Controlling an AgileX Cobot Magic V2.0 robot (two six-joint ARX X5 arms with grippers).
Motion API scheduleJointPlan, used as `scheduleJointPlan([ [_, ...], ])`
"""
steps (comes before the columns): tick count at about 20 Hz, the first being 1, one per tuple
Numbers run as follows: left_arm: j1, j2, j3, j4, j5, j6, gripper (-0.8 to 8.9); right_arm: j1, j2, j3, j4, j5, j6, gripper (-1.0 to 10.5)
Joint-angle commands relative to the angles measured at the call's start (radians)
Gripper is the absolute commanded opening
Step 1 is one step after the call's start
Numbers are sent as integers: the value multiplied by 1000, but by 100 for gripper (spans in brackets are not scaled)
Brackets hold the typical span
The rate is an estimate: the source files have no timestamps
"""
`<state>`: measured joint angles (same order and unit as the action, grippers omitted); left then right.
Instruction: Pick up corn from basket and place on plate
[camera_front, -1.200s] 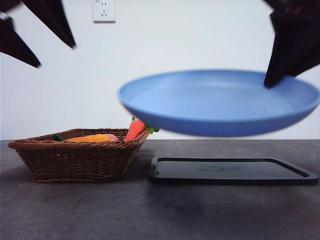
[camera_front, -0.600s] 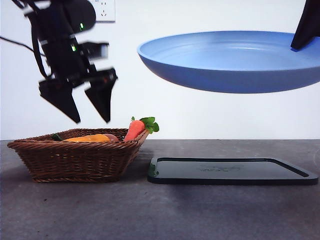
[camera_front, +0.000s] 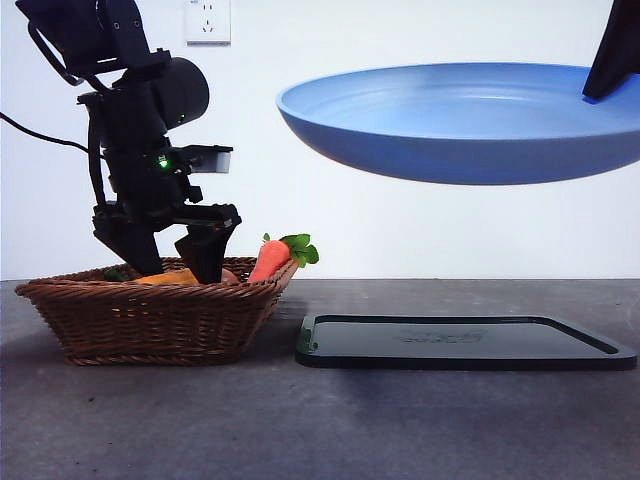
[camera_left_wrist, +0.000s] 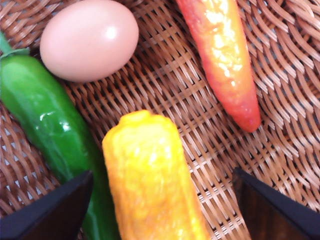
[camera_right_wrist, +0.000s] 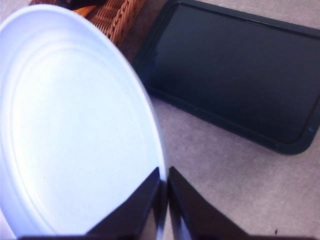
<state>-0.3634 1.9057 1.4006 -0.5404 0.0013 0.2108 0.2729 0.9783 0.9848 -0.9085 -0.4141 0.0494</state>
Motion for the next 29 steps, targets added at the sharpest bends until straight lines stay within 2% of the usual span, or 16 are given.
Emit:
scheduleJointPlan([
  [1,-5,27,23,6,-3,10,340,1,5,12,11,-4,11,2],
  [3,-5,27,23,-7,-3,9,278,1,5,12,15,-4,12,2],
  [9,-5,27,24,-43,-3,-23,202,-5,5,12,19,-4,15,2],
  [16,-5,-19,107,-130,23,-71,202,-5,15,12,19,-2,30,2],
  [19,-5,-89,163,-200,98,-98,202,-8,44,12,44,28,52,2],
  [24,-10,-274,211,-230,349,-187,202,-10,192,12,116,20,81,2],
  [26,-33,-338,211,-230,409,-204,202,-10,264,12,174,-11,110,2],
  [29,-100,-365,211,-236,457,-204,202,-10,350,12,289,-96,196,2],
])
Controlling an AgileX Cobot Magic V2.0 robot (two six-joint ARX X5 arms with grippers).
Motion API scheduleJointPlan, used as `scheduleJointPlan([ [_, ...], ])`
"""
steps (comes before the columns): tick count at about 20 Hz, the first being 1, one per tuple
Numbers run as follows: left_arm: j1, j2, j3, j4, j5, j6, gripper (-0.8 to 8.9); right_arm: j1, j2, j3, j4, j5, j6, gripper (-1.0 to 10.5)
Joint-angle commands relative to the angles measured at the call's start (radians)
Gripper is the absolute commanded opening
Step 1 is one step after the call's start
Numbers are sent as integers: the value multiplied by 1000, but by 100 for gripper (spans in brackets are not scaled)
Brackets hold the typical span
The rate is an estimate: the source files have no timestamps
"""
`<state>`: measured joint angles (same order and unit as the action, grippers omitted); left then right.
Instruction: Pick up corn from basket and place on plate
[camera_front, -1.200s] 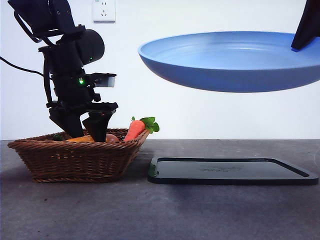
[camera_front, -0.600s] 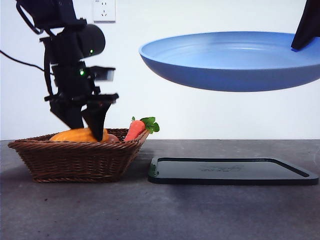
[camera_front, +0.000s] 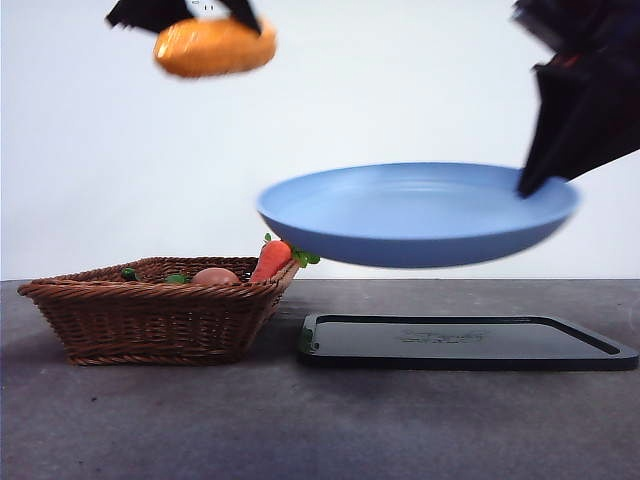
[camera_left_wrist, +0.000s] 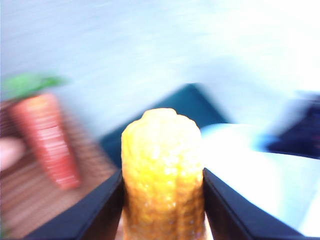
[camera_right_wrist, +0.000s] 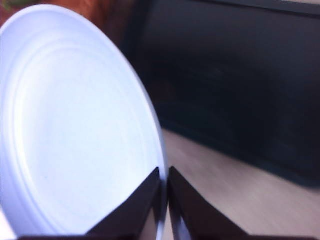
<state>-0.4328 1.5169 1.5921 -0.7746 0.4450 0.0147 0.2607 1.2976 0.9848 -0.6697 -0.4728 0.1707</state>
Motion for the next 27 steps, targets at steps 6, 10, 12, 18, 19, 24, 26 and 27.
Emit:
scheduleJointPlan([
  [6,-208,142,19,12,7,54,202,1,74,12,106,-89,140,2],
  [10,-259,239,19,14,-8,102,203,-5,74,12,82,-88,136,2],
  [12,-274,272,19,12,-9,116,208,-4,74,12,75,-89,135,2],
  [18,-298,306,19,11,-92,163,288,-4,74,12,73,-89,135,2],
  [19,-301,307,19,11,-92,167,288,-4,74,12,72,-89,135,2],
  [24,-302,306,19,3,-91,159,330,-4,74,12,69,-88,132,2],
  [26,-300,303,19,-13,-91,153,330,-4,74,12,69,-87,132,2],
  [27,-300,300,21,-26,-90,151,330,-4,74,12,69,-84,132,2],
])
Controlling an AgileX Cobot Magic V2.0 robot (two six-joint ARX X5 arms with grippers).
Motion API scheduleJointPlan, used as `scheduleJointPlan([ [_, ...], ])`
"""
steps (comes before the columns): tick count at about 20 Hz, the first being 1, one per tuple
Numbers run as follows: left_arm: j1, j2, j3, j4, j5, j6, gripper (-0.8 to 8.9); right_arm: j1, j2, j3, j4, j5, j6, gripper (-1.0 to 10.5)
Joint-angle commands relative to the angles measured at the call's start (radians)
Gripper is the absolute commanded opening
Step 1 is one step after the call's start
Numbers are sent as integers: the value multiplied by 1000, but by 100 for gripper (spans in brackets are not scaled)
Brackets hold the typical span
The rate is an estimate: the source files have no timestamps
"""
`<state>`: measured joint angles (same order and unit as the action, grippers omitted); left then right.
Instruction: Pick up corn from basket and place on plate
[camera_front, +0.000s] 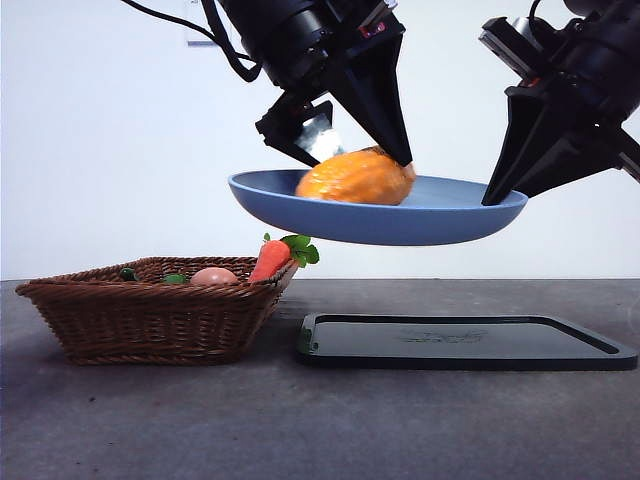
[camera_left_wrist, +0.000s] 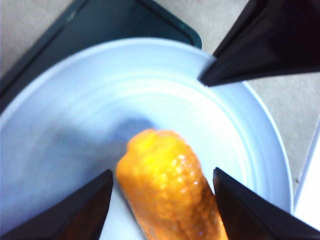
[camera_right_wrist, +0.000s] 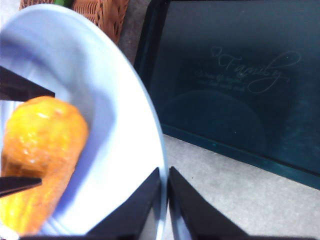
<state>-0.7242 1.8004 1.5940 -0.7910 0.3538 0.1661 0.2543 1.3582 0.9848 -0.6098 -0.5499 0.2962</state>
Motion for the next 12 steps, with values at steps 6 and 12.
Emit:
scheduleJointPlan([
  [6,-8,-10,92,-94,1,2,330,2,14,12,3,0,7,2],
  [12,16,-49,239,-215,1,8,330,-12,14,12,4,9,2,2],
])
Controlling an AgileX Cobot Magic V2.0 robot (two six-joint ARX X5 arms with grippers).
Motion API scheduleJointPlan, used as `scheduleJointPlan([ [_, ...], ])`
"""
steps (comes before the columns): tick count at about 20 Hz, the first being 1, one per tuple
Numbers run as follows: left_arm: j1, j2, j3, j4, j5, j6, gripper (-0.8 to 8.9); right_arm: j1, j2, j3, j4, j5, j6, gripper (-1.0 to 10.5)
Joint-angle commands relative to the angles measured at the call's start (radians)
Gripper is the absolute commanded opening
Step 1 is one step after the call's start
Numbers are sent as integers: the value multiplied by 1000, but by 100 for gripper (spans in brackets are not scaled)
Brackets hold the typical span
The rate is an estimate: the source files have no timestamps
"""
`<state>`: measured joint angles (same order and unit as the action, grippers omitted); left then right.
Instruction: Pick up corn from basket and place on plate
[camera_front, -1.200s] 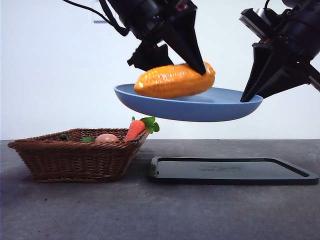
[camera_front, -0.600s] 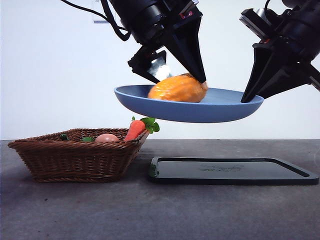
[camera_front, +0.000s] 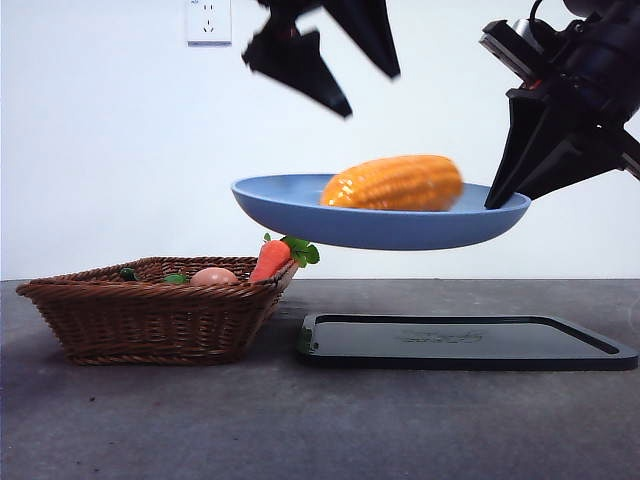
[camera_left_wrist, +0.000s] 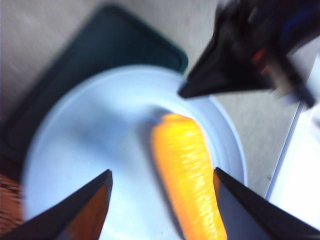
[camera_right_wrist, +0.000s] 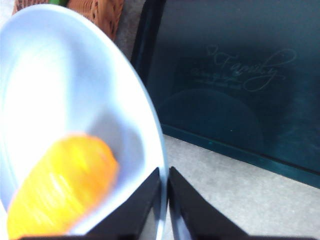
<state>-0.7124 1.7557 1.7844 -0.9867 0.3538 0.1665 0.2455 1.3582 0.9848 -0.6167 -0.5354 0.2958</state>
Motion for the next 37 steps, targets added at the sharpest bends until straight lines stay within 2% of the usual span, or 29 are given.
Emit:
scheduleJointPlan([
  [1,9,-12,74,-45,1,8,330,-8,18,12,11,-6,0,2],
  [7,46,-53,184,-144,1,8,329,-94,69,12,21,-6,-36,2],
  [13,45,-94,193,-151,2,3,329,-180,249,92,49,-6,-58,2],
  [19,43,-95,193,-151,2,-3,329,-198,433,262,31,-6,-69,2],
  [23,43,-95,193,-151,2,-3,329,-197,495,274,32,-4,-84,2],
  [27,43,-95,193,-151,2,-4,327,-197,512,274,29,61,-103,2],
  [30,43,-95,193,-153,2,-4,327,-197,512,274,16,65,-103,4],
  [31,43,-95,193,-153,2,-4,327,-197,512,274,10,66,-107,18],
  [35,43,-95,193,-153,2,-4,327,-194,512,274,-5,66,-129,192],
  [37,43,-95,193,-153,2,-4,327,-195,510,274,3,66,-128,201],
])
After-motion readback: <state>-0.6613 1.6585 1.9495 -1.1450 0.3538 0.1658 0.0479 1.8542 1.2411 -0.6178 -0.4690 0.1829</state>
